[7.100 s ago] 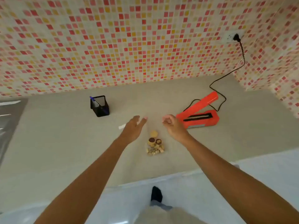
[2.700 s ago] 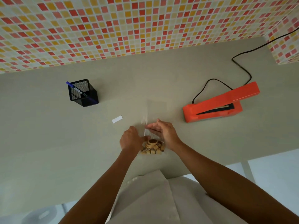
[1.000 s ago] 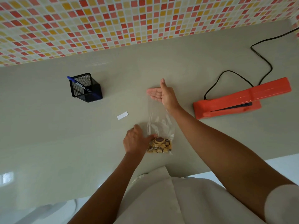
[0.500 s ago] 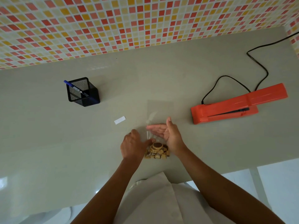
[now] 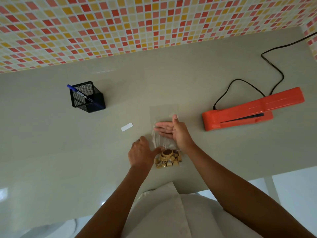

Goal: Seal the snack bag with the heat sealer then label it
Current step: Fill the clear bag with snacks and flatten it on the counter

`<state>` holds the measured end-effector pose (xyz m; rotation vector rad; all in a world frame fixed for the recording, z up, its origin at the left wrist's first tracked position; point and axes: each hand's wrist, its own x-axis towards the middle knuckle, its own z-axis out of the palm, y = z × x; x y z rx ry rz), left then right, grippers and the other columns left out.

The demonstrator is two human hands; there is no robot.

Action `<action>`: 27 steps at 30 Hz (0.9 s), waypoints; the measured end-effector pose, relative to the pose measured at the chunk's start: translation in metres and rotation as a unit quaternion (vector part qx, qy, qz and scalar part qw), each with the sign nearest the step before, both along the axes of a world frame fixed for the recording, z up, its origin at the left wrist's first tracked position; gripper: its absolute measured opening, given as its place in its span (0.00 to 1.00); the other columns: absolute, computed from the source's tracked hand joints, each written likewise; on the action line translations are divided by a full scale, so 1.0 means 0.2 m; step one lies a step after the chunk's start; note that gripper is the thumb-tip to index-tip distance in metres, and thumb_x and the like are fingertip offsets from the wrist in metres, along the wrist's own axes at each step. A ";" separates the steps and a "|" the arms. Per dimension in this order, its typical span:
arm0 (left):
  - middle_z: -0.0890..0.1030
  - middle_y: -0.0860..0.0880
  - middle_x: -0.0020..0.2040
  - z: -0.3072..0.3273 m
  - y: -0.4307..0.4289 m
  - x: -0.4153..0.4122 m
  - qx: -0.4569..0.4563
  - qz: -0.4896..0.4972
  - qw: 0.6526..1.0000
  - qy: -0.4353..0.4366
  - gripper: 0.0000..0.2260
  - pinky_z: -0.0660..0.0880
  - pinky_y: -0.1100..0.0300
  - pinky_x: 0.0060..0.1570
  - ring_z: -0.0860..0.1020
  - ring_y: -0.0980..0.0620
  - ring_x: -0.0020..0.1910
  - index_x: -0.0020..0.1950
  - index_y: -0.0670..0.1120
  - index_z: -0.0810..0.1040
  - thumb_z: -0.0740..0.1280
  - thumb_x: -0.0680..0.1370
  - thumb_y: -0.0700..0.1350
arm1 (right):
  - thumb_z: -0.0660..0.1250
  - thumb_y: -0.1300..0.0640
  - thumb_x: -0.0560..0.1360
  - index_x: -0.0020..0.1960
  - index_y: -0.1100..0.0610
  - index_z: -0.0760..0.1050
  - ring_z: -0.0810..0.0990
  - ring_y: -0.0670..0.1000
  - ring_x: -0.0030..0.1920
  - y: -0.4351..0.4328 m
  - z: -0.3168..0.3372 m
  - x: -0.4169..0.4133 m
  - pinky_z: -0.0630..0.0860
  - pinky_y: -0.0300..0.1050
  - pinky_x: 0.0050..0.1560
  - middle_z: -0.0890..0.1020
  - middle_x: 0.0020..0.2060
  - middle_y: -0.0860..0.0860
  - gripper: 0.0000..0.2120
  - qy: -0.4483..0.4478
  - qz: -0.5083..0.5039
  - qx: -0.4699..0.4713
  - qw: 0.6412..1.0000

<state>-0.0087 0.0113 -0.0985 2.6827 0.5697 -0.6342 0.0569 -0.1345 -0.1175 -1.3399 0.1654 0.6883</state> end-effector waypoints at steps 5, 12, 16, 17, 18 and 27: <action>0.80 0.47 0.51 0.01 0.00 0.00 0.000 -0.002 1.000 0.004 0.31 0.75 0.53 0.46 0.79 0.46 0.53 0.53 0.45 0.71 0.68 0.68 0.71 | 0.49 0.29 0.77 0.63 0.69 0.77 0.83 0.56 0.60 0.01 0.01 0.11 0.78 0.53 0.64 0.83 0.57 0.62 0.45 -0.022 -0.033 -0.023 0.999; 0.80 0.48 0.49 0.00 0.00 0.00 -0.002 0.003 1.000 -0.008 0.32 0.76 0.52 0.44 0.79 0.46 0.51 0.53 0.45 0.71 0.69 0.67 0.71 | 0.45 0.40 0.84 0.59 0.70 0.78 0.85 0.55 0.54 0.02 0.01 0.44 0.82 0.46 0.54 0.84 0.52 0.63 0.37 -0.007 -0.105 -0.054 0.993; 0.80 0.48 0.49 0.00 0.00 -0.01 -0.003 0.006 1.000 -0.008 0.32 0.77 0.52 0.45 0.79 0.46 0.51 0.54 0.45 0.72 0.69 0.66 0.72 | 0.47 0.45 0.85 0.58 0.70 0.79 0.84 0.53 0.57 0.05 0.02 0.50 0.79 0.38 0.56 0.83 0.55 0.64 0.33 -0.034 -0.140 -0.058 0.988; 0.80 0.48 0.49 0.00 0.00 0.00 -0.003 0.005 1.000 -0.009 0.33 0.77 0.52 0.44 0.79 0.46 0.50 0.53 0.45 0.72 0.69 0.66 0.72 | 0.48 0.45 0.85 0.56 0.68 0.81 0.84 0.49 0.56 0.06 0.04 0.50 0.78 0.37 0.57 0.84 0.54 0.62 0.31 -0.054 -0.140 -0.067 0.986; 0.80 0.48 0.49 0.01 0.00 0.00 -0.003 0.004 1.000 -0.009 0.33 0.77 0.52 0.44 0.79 0.46 0.50 0.53 0.45 0.72 0.69 0.66 0.72 | 0.52 0.44 0.85 0.55 0.65 0.82 0.84 0.47 0.54 0.06 0.05 0.50 0.78 0.38 0.57 0.85 0.53 0.60 0.29 -0.078 -0.140 -0.073 0.984; 0.81 0.49 0.47 0.01 0.00 0.00 -0.010 0.010 1.000 -0.015 0.32 0.75 0.53 0.42 0.80 0.47 0.49 0.51 0.45 0.74 0.69 0.65 0.72 | 0.68 0.61 0.77 0.53 0.60 0.80 0.81 0.46 0.43 -0.04 0.11 0.03 0.79 0.44 0.48 0.83 0.45 0.51 0.07 -0.180 -0.139 -0.360 0.905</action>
